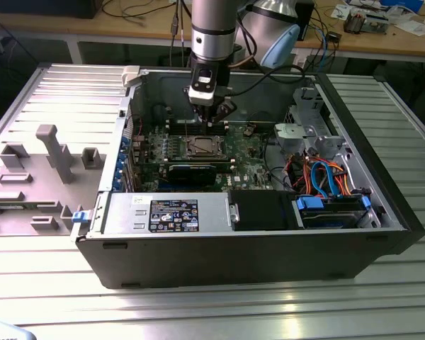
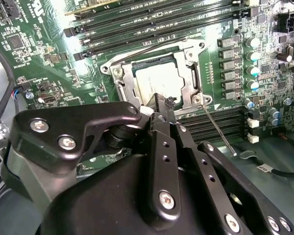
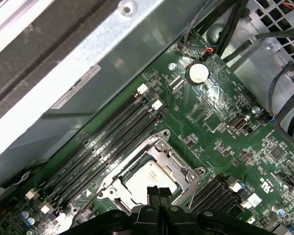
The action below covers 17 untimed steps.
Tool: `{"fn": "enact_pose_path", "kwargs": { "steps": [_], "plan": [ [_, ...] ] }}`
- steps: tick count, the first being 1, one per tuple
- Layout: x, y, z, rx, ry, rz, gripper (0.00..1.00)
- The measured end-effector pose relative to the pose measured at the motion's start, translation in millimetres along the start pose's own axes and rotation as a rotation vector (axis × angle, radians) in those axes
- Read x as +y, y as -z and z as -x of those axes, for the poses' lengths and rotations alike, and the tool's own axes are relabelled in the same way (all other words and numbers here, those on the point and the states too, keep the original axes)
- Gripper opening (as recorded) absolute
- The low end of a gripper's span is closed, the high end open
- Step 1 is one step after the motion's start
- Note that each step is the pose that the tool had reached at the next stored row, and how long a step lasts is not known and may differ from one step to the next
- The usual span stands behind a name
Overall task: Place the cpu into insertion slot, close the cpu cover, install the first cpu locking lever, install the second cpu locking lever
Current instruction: 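Install the first cpu locking lever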
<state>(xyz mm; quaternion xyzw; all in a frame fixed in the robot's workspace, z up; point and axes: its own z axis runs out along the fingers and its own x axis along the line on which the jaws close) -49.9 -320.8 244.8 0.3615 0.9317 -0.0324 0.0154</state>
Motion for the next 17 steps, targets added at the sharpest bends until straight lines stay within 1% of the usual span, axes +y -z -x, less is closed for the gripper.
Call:
{"fn": "enact_pose_path", "kwargs": {
  "steps": [6,17],
  "plan": [
    [0.0,0.0,0.0,-0.0016,0.032,0.0017,0.11],
    [0.0,0.0,0.0,-0.0036,0.072,0.0038,0.11]
  ]
}}
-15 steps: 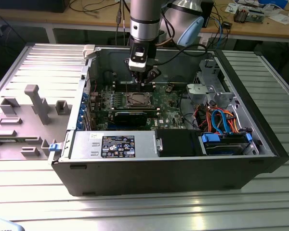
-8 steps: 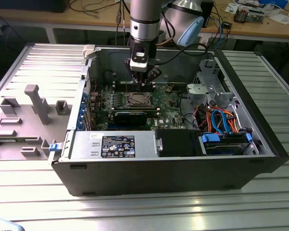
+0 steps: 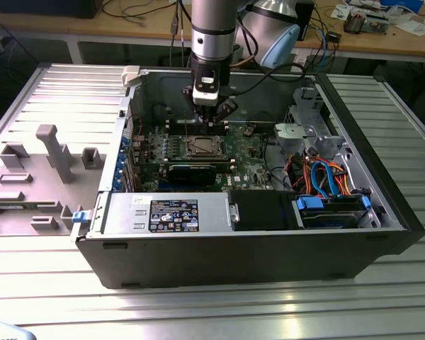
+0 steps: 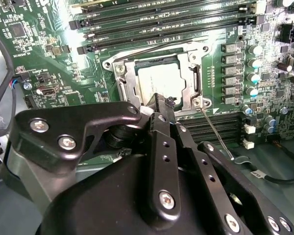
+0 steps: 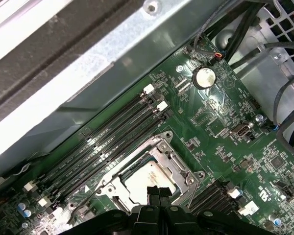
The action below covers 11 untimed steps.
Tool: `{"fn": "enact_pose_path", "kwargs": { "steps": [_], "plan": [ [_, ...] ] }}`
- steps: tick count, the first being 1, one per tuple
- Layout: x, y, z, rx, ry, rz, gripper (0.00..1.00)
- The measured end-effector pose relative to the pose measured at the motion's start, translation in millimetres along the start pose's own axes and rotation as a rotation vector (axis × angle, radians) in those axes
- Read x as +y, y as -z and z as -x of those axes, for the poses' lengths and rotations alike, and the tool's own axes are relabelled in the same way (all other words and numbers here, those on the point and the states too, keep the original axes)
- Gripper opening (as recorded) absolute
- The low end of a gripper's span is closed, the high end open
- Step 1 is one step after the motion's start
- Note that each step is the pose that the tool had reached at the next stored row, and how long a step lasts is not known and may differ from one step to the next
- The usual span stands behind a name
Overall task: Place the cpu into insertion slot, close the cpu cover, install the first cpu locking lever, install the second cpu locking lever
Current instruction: 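Install the first cpu locking lever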
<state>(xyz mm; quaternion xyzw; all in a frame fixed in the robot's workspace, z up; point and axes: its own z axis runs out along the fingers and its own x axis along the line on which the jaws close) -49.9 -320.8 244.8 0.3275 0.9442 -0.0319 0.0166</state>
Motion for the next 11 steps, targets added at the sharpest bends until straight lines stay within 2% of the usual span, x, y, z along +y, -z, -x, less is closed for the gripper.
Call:
{"fn": "enact_pose_path", "kwargs": {
  "steps": [11],
  "plan": [
    [0.0,0.0,0.0,-0.0023,0.048,0.0025,0.11]
  ]
}}
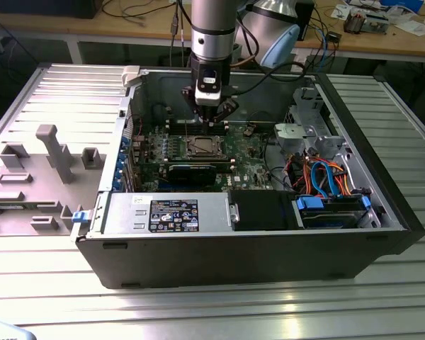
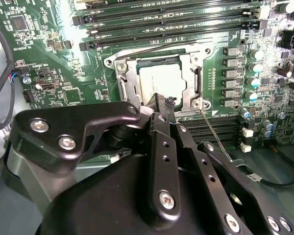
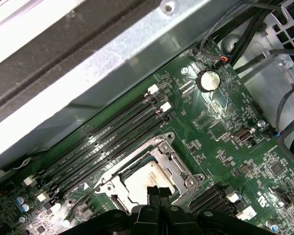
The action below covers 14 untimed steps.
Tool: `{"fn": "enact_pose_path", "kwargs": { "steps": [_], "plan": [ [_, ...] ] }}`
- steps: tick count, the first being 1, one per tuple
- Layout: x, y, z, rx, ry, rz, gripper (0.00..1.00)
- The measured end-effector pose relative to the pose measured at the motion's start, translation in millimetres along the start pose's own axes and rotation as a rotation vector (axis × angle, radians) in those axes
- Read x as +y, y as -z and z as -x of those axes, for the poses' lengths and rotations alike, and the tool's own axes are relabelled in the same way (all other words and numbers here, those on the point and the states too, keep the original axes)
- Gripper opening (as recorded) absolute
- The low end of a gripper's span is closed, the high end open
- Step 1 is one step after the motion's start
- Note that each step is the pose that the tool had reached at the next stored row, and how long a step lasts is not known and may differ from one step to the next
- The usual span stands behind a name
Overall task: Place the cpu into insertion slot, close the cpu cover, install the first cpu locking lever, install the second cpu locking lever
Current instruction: 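Install the first cpu locking lever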
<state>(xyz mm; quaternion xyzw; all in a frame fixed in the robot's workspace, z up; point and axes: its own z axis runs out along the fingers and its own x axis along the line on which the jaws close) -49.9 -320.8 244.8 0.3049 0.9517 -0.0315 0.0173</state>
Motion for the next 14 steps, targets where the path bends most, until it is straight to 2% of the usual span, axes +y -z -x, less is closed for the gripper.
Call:
{"fn": "enact_pose_path", "kwargs": {
  "steps": [14],
  "plan": [
    [0.0,0.0,0.0,-0.0031,0.062,0.0033,0.11]
  ]
}}
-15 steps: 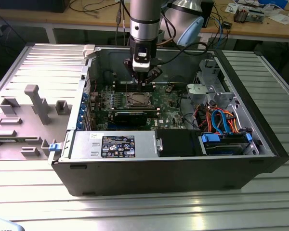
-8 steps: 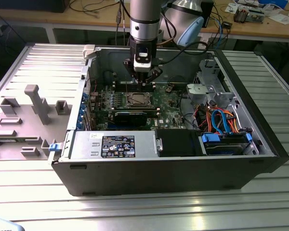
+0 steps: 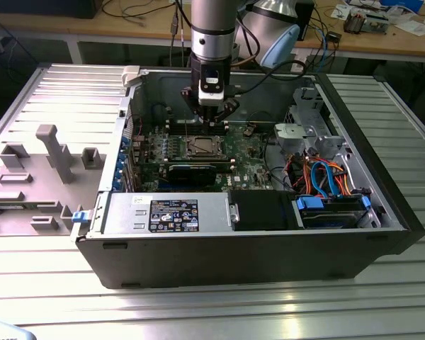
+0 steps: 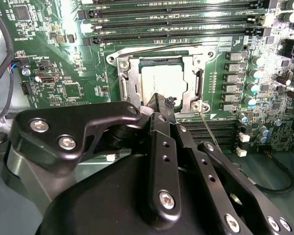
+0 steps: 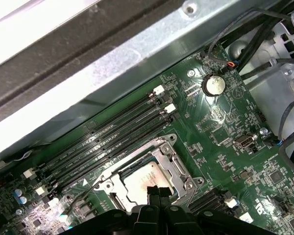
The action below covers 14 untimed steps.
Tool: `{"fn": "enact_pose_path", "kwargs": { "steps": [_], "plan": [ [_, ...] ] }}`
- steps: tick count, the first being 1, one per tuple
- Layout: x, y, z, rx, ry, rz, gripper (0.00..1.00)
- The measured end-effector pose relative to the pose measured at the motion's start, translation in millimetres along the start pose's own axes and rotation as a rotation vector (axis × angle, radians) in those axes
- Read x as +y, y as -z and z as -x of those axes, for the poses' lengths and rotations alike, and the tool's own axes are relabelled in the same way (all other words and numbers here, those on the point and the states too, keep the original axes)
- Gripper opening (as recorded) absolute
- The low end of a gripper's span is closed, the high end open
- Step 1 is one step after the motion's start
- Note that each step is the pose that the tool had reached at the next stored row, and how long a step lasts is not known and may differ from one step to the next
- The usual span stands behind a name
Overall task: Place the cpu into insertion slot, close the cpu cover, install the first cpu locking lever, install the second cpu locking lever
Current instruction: 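Install the first cpu locking lever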
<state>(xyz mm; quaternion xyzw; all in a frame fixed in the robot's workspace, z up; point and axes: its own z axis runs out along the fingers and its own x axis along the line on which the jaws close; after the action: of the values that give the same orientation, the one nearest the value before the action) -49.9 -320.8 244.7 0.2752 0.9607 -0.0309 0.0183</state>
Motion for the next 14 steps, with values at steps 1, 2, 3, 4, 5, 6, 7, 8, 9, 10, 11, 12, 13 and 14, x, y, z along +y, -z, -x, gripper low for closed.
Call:
{"fn": "enact_pose_path", "kwargs": {
  "steps": [1,2,3,4,5,6,7,8,9,10,11,12,13,14],
  "plan": [
    [0.0,0.0,0.0,-0.0001,0.002,0.0000,0.11],
    [0.0,0.0,0.0,-0.0003,0.006,0.0002,0.11],
    [0.0,0.0,0.0,-0.0005,0.009,0.0004,0.11],
    [0.0,0.0,0.0,-0.0005,0.011,0.0005,0.11],
    [0.0,0.0,0.0,-0.0007,0.014,0.0007,0.11],
    [0.0,0.0,0.0,-0.0009,0.018,0.0009,0.11],
    [0.0,0.0,0.0,-0.0010,0.020,0.0010,0.11],
    [0.0,0.0,0.0,-0.0011,0.022,0.0011,0.11],
    [0.0,0.0,0.0,-0.0011,0.024,0.0012,0.11],
    [0.0,0.0,0.0,-0.0012,0.025,0.0013,0.11],
    [0.0,0.0,0.0,-0.0014,0.029,0.0014,0.11],
    [0.0,0.0,0.0,-0.0016,0.032,0.0016,0.11],
    [0.0,0.0,0.0,-0.0017,0.034,0.0017,0.11],
    [0.0,0.0,0.0,-0.0018,0.036,0.0018,0.11]
  ]
}}
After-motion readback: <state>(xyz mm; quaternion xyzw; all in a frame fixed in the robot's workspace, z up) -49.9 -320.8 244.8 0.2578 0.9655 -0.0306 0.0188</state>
